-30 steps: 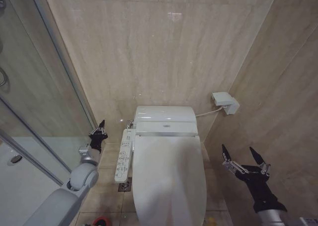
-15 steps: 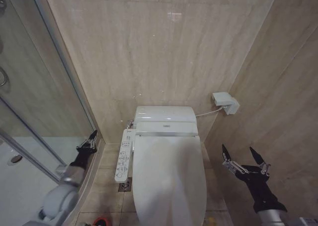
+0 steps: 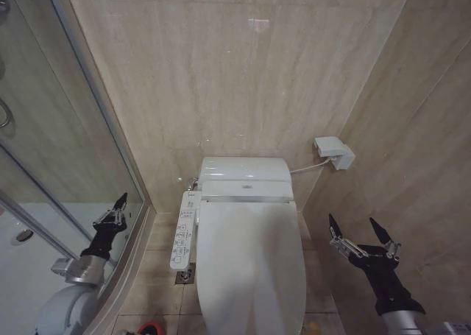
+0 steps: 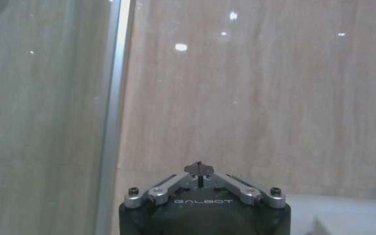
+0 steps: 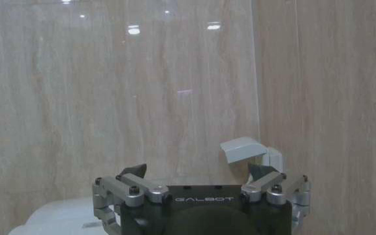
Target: Open the toilet lid, clean the toilet bowl with a toilet brush, close the toilet lid, and flush.
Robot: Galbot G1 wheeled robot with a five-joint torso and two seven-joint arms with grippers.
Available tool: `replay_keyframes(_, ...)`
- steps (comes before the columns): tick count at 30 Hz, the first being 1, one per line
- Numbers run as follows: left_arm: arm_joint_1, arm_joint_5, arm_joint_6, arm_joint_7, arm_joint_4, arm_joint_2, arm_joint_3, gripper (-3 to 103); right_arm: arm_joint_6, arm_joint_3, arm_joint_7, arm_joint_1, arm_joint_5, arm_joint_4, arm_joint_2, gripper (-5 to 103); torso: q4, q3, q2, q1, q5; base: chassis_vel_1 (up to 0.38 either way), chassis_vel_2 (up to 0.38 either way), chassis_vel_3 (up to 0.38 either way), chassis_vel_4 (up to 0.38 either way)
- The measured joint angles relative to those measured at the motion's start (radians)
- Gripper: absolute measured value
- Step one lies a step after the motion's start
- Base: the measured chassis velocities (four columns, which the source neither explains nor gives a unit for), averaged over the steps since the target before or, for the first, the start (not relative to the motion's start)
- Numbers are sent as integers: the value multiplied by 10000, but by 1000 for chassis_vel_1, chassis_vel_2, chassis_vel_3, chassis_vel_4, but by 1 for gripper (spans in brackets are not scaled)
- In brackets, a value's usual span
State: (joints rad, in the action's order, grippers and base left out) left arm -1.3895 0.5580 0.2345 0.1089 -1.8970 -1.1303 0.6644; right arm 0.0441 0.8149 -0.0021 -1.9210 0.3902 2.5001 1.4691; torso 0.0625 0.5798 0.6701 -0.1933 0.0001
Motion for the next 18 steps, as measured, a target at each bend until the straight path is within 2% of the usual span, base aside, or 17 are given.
replay_keyframes(3, -141, -313, 40, -66, -242, -449, -176, 0, 0, 0, 0, 0, 0, 0, 0, 100, -2, 0, 0, 0, 2, 0, 0, 0, 0)
replay_keyframes(9, -115, -578, 140, -183, -371, -827, -600, 0, 0, 0, 0, 0, 0, 0, 0, 100, -3, 0, 0, 0, 1, 0, 0, 0, 0)
replay_keyframes(18, 398, -1010, 449, -339, 254, -1340, -1696, 0, 0, 0, 0, 0, 0, 0, 0, 100, 0, 0, 0, -1, -2, 0, 0, 0, 0)
